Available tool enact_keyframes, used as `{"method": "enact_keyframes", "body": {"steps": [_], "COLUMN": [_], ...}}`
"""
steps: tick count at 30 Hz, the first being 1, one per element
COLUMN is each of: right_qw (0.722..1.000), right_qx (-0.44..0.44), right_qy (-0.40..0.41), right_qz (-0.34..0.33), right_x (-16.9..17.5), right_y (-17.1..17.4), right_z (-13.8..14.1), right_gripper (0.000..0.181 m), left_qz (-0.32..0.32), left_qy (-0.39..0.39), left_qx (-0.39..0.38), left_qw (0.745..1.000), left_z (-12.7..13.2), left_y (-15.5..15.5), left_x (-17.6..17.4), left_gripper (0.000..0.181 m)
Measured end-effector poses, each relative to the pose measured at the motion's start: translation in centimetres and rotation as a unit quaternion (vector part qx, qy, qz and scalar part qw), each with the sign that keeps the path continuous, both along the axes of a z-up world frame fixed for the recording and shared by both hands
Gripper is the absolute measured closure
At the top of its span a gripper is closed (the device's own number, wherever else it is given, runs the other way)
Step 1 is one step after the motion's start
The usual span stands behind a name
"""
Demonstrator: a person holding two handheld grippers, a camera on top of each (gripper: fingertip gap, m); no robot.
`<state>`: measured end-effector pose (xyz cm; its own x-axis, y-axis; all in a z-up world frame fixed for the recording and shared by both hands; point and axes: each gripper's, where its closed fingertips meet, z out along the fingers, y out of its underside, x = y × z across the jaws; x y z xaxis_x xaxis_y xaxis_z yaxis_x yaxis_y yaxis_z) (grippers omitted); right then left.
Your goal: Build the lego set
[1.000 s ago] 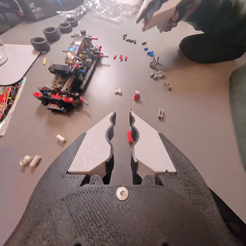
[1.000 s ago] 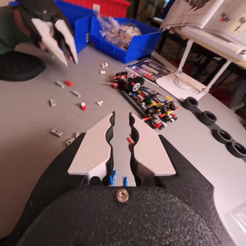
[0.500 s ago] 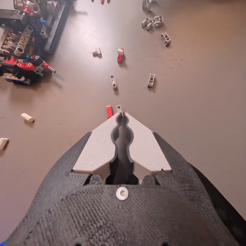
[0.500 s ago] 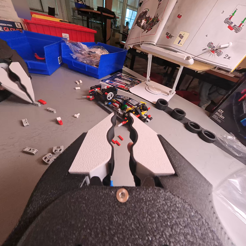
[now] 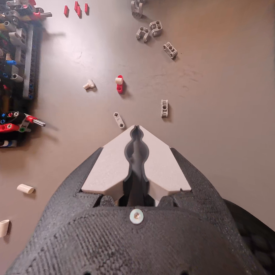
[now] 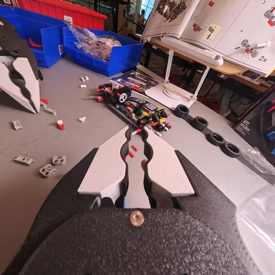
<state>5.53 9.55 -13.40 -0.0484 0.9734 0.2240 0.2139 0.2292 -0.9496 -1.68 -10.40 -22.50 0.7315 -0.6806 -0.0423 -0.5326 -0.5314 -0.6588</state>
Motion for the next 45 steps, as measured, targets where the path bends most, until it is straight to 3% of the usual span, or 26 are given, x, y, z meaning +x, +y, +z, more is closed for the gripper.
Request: {"method": "enact_keyframes", "body": {"steps": [8,16,25,31,36,45], "right_qw": [1.0,1.0,0.999,0.989,0.963,0.936], "right_qx": [0.003,0.018,0.042,0.054,0.0,-0.003], "right_qy": [-0.012,-0.023,-0.034,-0.135,-0.26,-0.343], "right_qz": [0.002,0.01,-0.006,0.02,0.067,0.073], "right_x": [-0.3,-0.6,-0.3,3.0,7.0,6.9], "right_y": [-0.1,-1.0,0.0,1.6,1.1,0.4], "right_z": [-0.9,-1.5,-1.2,-1.8,-5.1,-8.9], "right_gripper": [0.17,0.17,0.17,0.173,0.173,0.168], "left_qz": [0.045,0.066,0.059,0.068,0.081,0.089], "left_qy": [-0.045,-0.034,-0.003,-0.024,-0.05,-0.063], "left_qx": [0.037,0.033,0.04,0.068,0.097,0.117], "left_qw": [0.997,0.997,0.997,0.995,0.991,0.987], "left_z": [1.5,0.7,0.2,1.5,2.8,3.4], "left_y": [-0.7,-1.3,-1.0,-0.4,0.1,0.5], "left_x": [-1.2,-1.8,-1.7,-1.8,-2.1,-2.0], "left_gripper": [0.175,0.164,0.181,0.18,0.176,0.176]}}
